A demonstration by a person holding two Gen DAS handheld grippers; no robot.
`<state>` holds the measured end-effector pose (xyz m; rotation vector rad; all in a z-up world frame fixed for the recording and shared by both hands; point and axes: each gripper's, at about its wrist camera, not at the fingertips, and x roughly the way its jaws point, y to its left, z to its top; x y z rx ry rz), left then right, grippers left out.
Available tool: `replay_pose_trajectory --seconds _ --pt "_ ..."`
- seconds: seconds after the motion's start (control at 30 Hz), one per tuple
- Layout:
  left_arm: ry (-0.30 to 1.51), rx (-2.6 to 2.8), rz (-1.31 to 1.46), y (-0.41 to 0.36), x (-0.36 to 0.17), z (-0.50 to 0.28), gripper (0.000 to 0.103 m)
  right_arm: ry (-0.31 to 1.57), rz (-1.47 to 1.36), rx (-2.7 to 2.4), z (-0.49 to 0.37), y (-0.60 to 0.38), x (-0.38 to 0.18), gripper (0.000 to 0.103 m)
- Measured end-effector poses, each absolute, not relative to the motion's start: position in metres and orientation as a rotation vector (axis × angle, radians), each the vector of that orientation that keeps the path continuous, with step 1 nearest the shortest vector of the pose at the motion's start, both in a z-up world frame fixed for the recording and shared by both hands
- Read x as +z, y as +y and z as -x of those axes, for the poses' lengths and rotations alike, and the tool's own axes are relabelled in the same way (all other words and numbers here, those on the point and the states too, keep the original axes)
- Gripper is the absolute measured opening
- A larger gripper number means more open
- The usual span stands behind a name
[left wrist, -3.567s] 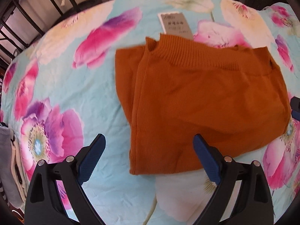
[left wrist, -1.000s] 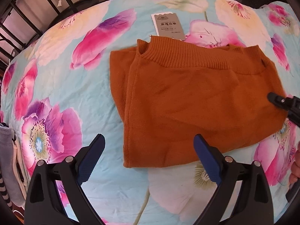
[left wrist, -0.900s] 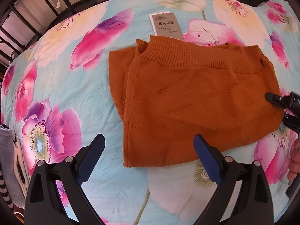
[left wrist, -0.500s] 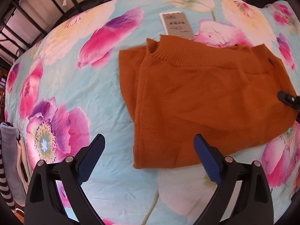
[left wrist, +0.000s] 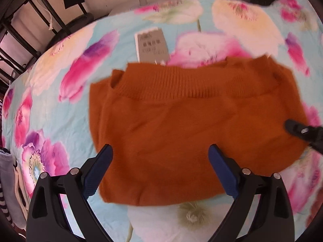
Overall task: Fold small clothes
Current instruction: 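Close the right tool on one side edge of the folded cardigan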
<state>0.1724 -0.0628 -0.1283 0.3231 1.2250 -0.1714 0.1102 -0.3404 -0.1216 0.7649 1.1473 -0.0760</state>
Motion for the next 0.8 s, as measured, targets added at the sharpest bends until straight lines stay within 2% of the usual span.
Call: replay_pose_trajectory --seconds 0.13,0.4,0.57,0.7,0.77,0.8 --pt "1.243 -0.124 -0.314 -0.062 -0.16 -0.177 0.099 1.162 -0.763 -0.085 -0.111 -0.338 -0.125 0.025" --pt "1.183 -0.14 -0.207 -0.067 -0.124 -0.221 0.098 1.171 -0.777 -0.109 -0.111 -0.341 -0.131 0.033" --pt "1.243 -0.142 -0.233 -0.068 -0.164 -0.229 0.099 1.171 -0.799 -0.127 -0.112 -0.344 -0.136 0.042" --pt "1.211 -0.134 -0.245 -0.076 -0.155 -0.22 0.098 1.171 -0.821 -0.152 -0.114 -0.343 -0.141 0.047" --pt "1.198 -0.149 -0.204 -0.072 -0.143 -0.219 0.098 1.169 -0.807 -0.161 -0.115 -0.341 -0.138 0.045" --pt "1.188 -0.15 -0.183 -0.07 -0.138 -0.218 0.098 1.164 -0.795 -0.165 -0.115 -0.339 -0.135 0.038"
